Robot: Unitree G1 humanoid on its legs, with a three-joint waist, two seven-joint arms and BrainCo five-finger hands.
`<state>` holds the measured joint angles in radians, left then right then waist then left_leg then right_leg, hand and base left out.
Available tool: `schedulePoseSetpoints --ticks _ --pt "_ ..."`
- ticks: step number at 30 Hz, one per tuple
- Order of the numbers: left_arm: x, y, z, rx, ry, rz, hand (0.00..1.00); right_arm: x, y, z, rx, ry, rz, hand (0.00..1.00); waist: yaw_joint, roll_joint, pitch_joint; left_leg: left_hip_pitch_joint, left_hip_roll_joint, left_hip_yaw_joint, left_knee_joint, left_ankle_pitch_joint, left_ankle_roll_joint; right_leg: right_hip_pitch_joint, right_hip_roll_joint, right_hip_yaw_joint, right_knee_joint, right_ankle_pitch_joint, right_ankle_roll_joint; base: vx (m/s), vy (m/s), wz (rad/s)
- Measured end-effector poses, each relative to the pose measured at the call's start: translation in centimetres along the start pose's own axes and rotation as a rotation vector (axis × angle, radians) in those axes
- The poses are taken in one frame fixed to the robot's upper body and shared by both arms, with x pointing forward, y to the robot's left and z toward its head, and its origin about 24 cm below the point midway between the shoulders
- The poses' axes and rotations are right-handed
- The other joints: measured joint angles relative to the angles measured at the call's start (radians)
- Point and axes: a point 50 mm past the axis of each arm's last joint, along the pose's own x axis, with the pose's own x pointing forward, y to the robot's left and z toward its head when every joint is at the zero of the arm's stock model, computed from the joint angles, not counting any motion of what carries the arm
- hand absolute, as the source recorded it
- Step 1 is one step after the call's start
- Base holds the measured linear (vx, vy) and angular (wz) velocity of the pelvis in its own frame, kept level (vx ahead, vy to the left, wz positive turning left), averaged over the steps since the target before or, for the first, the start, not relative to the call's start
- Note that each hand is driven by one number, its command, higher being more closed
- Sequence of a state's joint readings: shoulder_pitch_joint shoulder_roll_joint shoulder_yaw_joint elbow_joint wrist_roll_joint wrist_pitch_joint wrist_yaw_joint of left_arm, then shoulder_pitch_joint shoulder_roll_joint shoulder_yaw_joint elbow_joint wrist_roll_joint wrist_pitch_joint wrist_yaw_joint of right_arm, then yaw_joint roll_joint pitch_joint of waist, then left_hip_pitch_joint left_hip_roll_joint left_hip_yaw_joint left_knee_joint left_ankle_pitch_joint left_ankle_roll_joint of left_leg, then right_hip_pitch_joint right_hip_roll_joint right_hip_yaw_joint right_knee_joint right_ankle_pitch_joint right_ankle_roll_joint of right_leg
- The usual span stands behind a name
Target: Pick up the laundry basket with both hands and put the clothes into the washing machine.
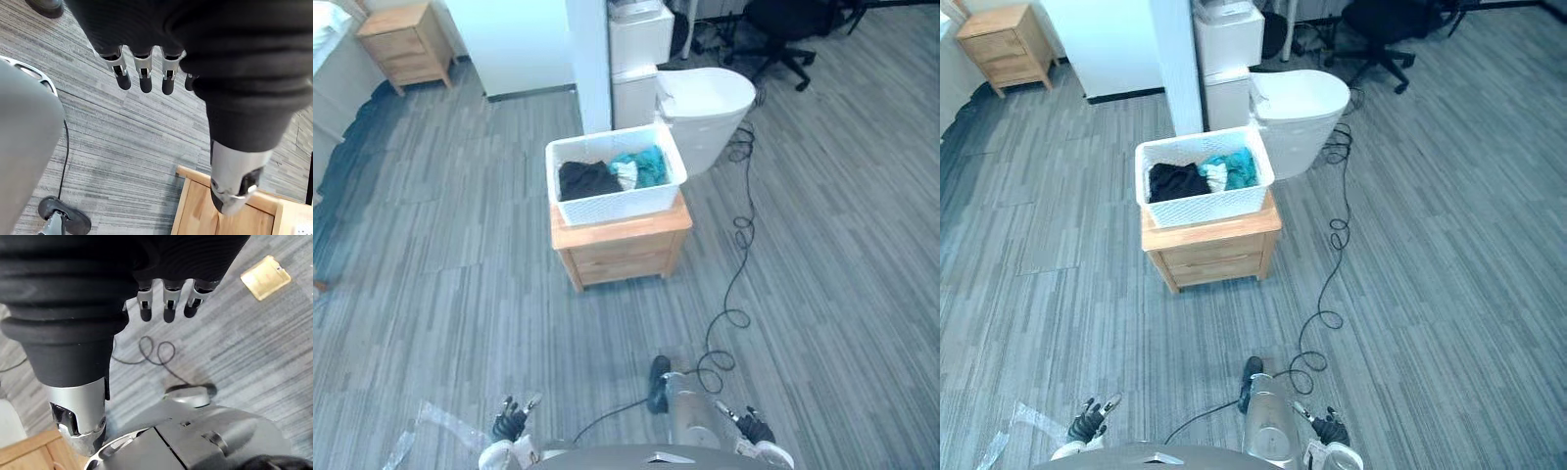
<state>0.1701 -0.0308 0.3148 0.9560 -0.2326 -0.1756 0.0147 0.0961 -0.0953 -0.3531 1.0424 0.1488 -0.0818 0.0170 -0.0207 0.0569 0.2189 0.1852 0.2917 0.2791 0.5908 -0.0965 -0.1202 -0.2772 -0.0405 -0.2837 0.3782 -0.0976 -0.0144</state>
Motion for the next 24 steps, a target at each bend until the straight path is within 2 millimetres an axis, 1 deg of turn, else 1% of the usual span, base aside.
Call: schedulePoseSetpoints --ticks 1,2,3,5,6,7,8,9,10,11,12,13,14,15,16,17,18,19,20,21,22,23,24 --pt "0.0 0.1 0.1 0.0 -0.002 0.002 0.0 0.0 -0.1 -0.1 -0.002 0.003 -0.001 0.0 0.002 0.001 0.001 -0.044 0.028 -0.019 0.102 0.049 0.025 0.025 0.017 0.0 -0.016 -0.005 -0.007 0.34 -0.237 -0.4" --pt "0.1 0.3 0.4 0.008 -0.011 0.003 0.0 -0.1 -0.2 -0.3 -0.02 0.007 0.0 0.0 0.003 0.005 0.007 -0.12 0.085 -0.031 0.29 0.067 0.046 0.075 0.049 0.001 -0.048 -0.013 -0.019 0.32 -0.183 -0.39" --pt "0.1 0.5 0.6 0.011 -0.017 0.003 0.0 -0.1 -0.3 -0.3 -0.04 0.01 0.004 0.0 0.007 -0.006 0.02 -0.171 0.116 -0.006 0.413 0.032 0.067 0.13 0.07 0.011 -0.083 -0.018 -0.028 0.27 -0.144 -0.39" --pt "0.2 0.7 0.7 0.016 -0.02 0.008 0.0 -0.1 -0.4 -0.6 -0.05 0.023 0.002 0.0 0.012 -0.006 0.022 -0.206 0.121 0.033 0.455 -0.009 0.082 0.197 0.082 0.031 -0.127 -0.022 -0.033 0.21 -0.087 -0.28" --pt "0.2 0.6 0.7 0.015 -0.021 0.007 0.0 -0.1 -0.5 -0.7 -0.057 0.032 0.0 0.0 0.011 -0.005 0.023 -0.242 0.11 0.06 0.436 -0.035 0.08 0.241 0.083 0.04 -0.164 -0.023 -0.028 0.29 -0.09 -0.16" --pt "0.2 0.5 0.8 0.012 -0.028 0.006 0.0 -0.2 -0.6 -0.8 -0.059 0.037 -0.003 0.0 0.015 -0.005 0.023 -0.268 0.095 0.081 0.373 -0.052 0.063 0.272 0.08 0.046 -0.2 -0.019 -0.021 0.23 -0.05 -0.1" --pt "0.2 0.5 0.9 0.012 -0.033 0.005 0.0 -0.2 -0.6 -0.9 -0.059 0.039 -0.004 0.0 0.017 -0.005 0.023 -0.28 0.085 0.086 0.325 -0.06 0.054 0.285 0.078 0.047 -0.217 -0.017 -0.017 0.21 -0.02 -0.08" --pt "0.2 0.5 1.0 0.012 -0.034 0.005 0.0 -0.2 -0.7 -0.9 -0.059 0.04 -0.004 0.0 0.021 -0.005 0.023 -0.293 0.069 0.091 0.238 -0.068 0.048 0.297 0.071 0.048 -0.234 -0.014 -0.012 0.21 0.014 -0.02" --pt "0.2 0.5 1.0 0.013 -0.036 0.005 0.0 -0.2 -0.6 -0.9 -0.057 0.039 -0.004 0.0 0.021 -0.007 0.023 -0.308 0.034 0.101 0.055 -0.069 0.047 0.315 0.056 0.047 -0.261 -0.011 0.004 0.25 0.055 0.03" --pt "0.2 0.4 1.0 0.012 -0.037 0.005 0.0 -0.2 -0.6 -0.9 -0.057 0.038 -0.003 0.0 0.022 -0.009 0.024 -0.31 0.003 0.099 -0.059 -0.065 0.04 0.319 0.041 0.047 -0.267 -0.013 0.016 0.22 0.082 0.1" --pt "0.2 0.4 1.0 0.012 -0.037 0.005 0.0 -0.2 -0.6 -0.9 -0.056 0.038 -0.003 0.0 0.021 -0.009 0.024 -0.312 -0.023 0.089 -0.137 -0.06 0.033 0.323 0.03 0.048 -0.271 -0.013 0.029 0.24 0.129 0.18" --pt "0.2 0.4 1.0 0.01 -0.035 0.005 0.0 -0.2 -0.6 -0.9 -0.055 0.039 -0.005 0.0 0.022 -0.009 0.024 -0.312 -0.08 0.042 -0.288 -0.035 0.013 0.333 0.008 0.048 -0.283 -0.014 0.053 0.25 0.178 0.22" --pt "0.1 0.4 0.8 0.01 -0.029 0.007 0.0 -0.2 -0.7 -1.0 -0.055 0.04 -0.006 0.0 0.022 -0.009 0.024 -0.312 -0.124 -0.009 -0.402 0.001 0.006 0.348 -0.008 0.05 -0.293 -0.021 0.073 0.32 0.25 0.19" --pt "0.1 0.5 0.7 0.01 -0.026 0.009 0.0 -0.2 -0.7 -1.0 -0.054 0.04 -0.007 0.0 0.024 -0.009 0.024 -0.312 -0.14 -0.033 -0.445 0.019 0.006 0.354 -0.015 0.053 -0.294 -0.025 0.082 0.34 0.298 0.06" --pt "0.0 0.6 0.4 0.008 -0.018 0.014 0.0 -0.2 -0.7 -1.0 -0.054 0.041 -0.008 0.0 0.029 -0.008 0.023 -0.311 -0.154 -0.061 -0.496 0.05 0.007 0.369 -0.024 0.057 -0.291 -0.039 0.104 0.3 0.276 -0.12" --pt "-0.2 0.9 -0.2 0.006 0.001 0.022 0.0 -0.3 -0.9 -1.2 -0.054 0.045 -0.013 0.0 0.037 -0.001 0.02 -0.3 -0.151 -0.064 -0.514 0.069 0.012 0.385 -0.025 0.068 -0.283 -0.056 0.128 0.33 0.319 -0.24" --pt "-0.3 1.0 -0.5 0.003 0.016 0.027 0.0 -0.3 -1.1 -1.2 -0.052 0.046 -0.017 0.0 0.041 0.002 0.017 -0.29 -0.147 -0.061 -0.509 0.108 0.02 0.389 -0.026 0.08 -0.269 -0.068 0.138 0.34 0.346 -0.42" --pt "-0.3 1.3 -0.8 -0.006 0.029 0.04 0.0 -0.3 -0.9 -1.3 -0.044 0.05 -0.017 0.0 0.049 -0.012 0.011 -0.284 -0.165 -0.047 -0.464 0.136 0.069 0.398 -0.05 0.113 -0.242 -0.085 0.153 0.42 0.411 -0.29" --pt "-0.3 2.0 -0.5 0.008 0.023 0.054 0.0 -0.4 -0.4 -1.8 -0.031 0.06 -0.005 0.0 0.047 -0.043 -0.003 -0.295 -0.188 -0.035 -0.428 0.087 0.079 0.395 -0.083 0.118 -0.225 -0.097 0.156 0.43 0.366 -0.26" --pt "-0.2 2.7 -0.1 0.025 0.017 0.066 0.0 -0.6 0.2 -2.3 -0.018 0.075 0.005 0.0 0.048 -0.07 -0.01 -0.305 -0.218 -0.022 -0.371 0.025 0.093 0.376 -0.123 0.138 -0.157 -0.097 0.154 0.36 0.272 -0.12" --pt "-0.2 2.8 -0.2 0.027 0.024 0.068 0.0 -0.6 0.2 -2.4 -0.016 0.076 0.006 0.0 0.049 -0.078 -0.014 -0.301 -0.225 -0.014 -0.35 0.0 0.103 0.352 -0.135 0.148 -0.092 -0.106 0.164 0.33 0.258 -0.32" --pt "-0.2 2.8 -0.4 0.031 0.037 0.069 0.0 -0.5 0.2 -2.1 -0.012 0.064 0.006 0.0 0.046 -0.079 -0.014 -0.276 -0.229 0.006 -0.332 -0.031 0.108 0.27 -0.16 0.173 0.095 -0.102 0.158 0.3 0.255 -0.38" --pt "-0.2 2.9 -0.4 0.048 0.041 0.067 0.0 -0.3 0.6 -1.3 -0.011 0.036 0.016 0.0 0.04 -0.071 -0.008 -0.236 -0.234 0.032 -0.333 -0.047 0.127 0.196 -0.187 0.175 0.288 -0.091 0.144 0.36 0.271 -0.38"
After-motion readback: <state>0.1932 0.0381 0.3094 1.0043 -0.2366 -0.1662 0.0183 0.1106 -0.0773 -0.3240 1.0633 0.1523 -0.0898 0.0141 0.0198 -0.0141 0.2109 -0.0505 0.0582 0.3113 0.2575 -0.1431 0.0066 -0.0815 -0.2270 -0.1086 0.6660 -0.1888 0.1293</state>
